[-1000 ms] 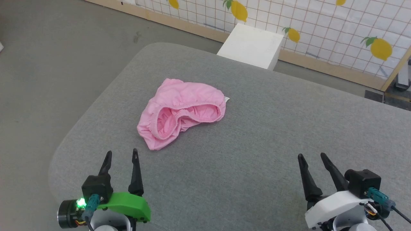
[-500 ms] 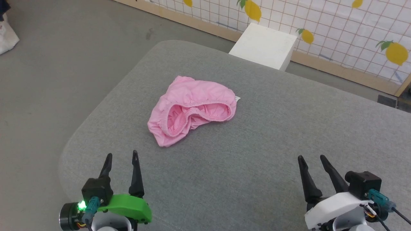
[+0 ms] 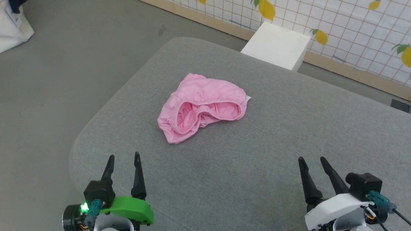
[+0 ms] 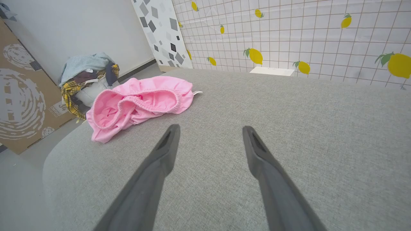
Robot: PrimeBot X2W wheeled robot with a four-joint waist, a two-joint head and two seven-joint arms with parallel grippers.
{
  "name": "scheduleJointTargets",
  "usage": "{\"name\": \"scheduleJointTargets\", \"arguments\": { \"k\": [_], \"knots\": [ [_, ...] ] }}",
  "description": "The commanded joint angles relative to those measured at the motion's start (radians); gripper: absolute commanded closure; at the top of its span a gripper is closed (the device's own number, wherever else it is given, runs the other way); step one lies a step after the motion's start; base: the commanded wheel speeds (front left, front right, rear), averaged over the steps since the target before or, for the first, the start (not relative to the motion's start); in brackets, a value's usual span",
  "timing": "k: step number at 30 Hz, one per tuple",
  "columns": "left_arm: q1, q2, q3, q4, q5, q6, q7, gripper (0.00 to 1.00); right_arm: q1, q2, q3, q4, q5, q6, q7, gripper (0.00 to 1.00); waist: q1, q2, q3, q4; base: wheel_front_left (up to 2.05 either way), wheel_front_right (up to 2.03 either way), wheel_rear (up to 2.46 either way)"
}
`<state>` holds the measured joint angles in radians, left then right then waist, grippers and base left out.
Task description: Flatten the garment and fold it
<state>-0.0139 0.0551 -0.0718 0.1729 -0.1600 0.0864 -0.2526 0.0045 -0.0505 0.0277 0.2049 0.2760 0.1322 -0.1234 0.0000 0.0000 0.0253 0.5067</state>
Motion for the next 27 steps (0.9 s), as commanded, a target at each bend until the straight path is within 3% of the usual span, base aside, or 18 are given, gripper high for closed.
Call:
{"name": "scheduleJointTargets", "arguments": {
  "k": [1,11,17,21,27],
  "knots": [
    [-0.007,-0.005,-0.001,0.003,-0.007,0.007,-0.009,0.00,0.018,0.000,-0.001,0.002,0.011,-0.002,-0.005,0.00,0.0000,0.0000,0.002,0.001,0.00,0.00,0.00],
    [-0.009,-0.005,-0.002,0.009,-0.004,0.006,-0.009,0.00,0.016,0.000,0.002,-0.010,-0.015,-0.002,0.003,0.00,0.0000,0.0000,-0.001,-0.017,0.00,0.00,0.00],
    [-0.099,0.013,-0.018,0.042,-0.013,-0.042,0.001,0.00,-0.014,0.000,0.014,-0.042,-0.035,-0.002,0.028,0.00,0.0000,0.0000,0.027,-0.064,0.00,0.00,0.00],
    [-0.270,0.036,-0.019,0.119,-0.058,-0.108,0.083,0.00,-0.053,0.000,0.023,-0.078,-0.067,-0.002,0.060,0.00,0.0000,0.0000,0.085,-0.125,0.00,0.00,0.00],
    [-0.567,0.079,-0.015,0.350,-0.168,-0.187,0.344,0.00,-0.110,0.000,0.015,-0.142,-0.114,-0.002,0.109,0.00,0.0000,0.0000,0.206,-0.246,0.00,0.00,0.00]
  ]
}}
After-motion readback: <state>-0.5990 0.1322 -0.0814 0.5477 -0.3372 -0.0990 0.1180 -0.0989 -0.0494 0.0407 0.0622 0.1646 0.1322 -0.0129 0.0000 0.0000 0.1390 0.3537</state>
